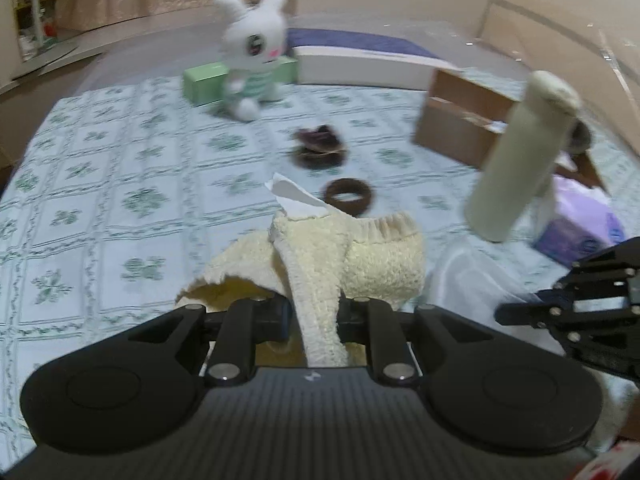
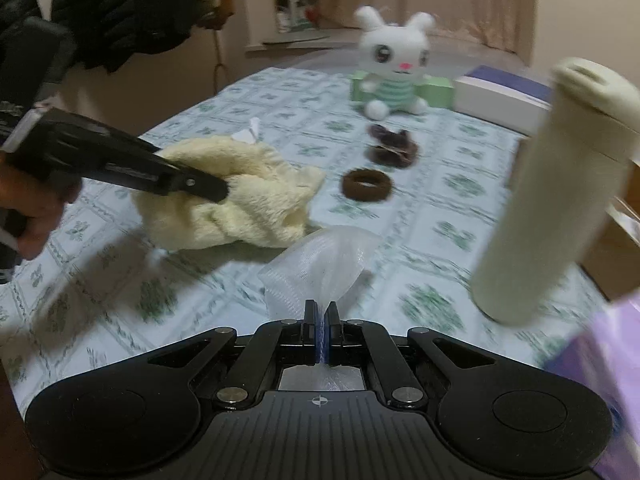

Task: Organize soft objects
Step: 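Carry the towel and plastic bag in both tools over the cardboard box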

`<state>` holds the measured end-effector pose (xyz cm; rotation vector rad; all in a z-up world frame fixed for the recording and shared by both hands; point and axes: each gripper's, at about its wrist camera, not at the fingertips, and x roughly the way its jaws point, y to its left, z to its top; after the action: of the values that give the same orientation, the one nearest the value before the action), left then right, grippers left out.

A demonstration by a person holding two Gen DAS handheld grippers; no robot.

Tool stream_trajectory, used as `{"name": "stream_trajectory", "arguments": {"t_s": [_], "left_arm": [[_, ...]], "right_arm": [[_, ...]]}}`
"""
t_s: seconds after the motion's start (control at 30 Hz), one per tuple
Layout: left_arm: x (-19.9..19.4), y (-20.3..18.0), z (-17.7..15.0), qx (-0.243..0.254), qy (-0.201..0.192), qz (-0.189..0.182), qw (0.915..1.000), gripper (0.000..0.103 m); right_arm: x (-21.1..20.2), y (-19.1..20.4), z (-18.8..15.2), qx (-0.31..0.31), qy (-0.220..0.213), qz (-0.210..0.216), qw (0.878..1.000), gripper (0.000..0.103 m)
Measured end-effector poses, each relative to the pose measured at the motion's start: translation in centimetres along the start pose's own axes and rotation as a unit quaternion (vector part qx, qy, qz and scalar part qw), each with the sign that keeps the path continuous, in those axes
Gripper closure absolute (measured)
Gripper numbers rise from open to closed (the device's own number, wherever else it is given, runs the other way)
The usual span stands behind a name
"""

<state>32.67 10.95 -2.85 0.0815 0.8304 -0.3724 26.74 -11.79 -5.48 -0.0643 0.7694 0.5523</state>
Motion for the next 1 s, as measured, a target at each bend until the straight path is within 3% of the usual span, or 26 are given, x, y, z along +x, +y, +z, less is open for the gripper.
{"name": "stream_trajectory", "arguments": {"t_s": [0.27,0.53,0.8,1.0], "left_arm": [[-1.2,-5.5,0.4,0.022,-0.001,-0.052,0.9984,0.088],[-1.1,-9.1,1.1,0.052,0.002,-0.07,0.9962,0.088],[-1.0,-9.9,1.5,0.054,0.008,-0.07,0.996,0.088],[-1.7,-9.9,2.3,0.053,0.01,-0.082,0.9951,0.088]], "right_arm": [[-5.2,-3.1,-2.1,0.043,-0.003,-0.043,0.998,0.101],[-7.9,-4.4,-3.5,0.071,-0.009,-0.061,0.996,0.101],[-9.0,-4.8,-3.7,0.076,-0.015,-0.06,0.995,0.101],[-12.1,-5.8,-3.3,0.082,-0.033,-0.071,0.994,0.101]]}}
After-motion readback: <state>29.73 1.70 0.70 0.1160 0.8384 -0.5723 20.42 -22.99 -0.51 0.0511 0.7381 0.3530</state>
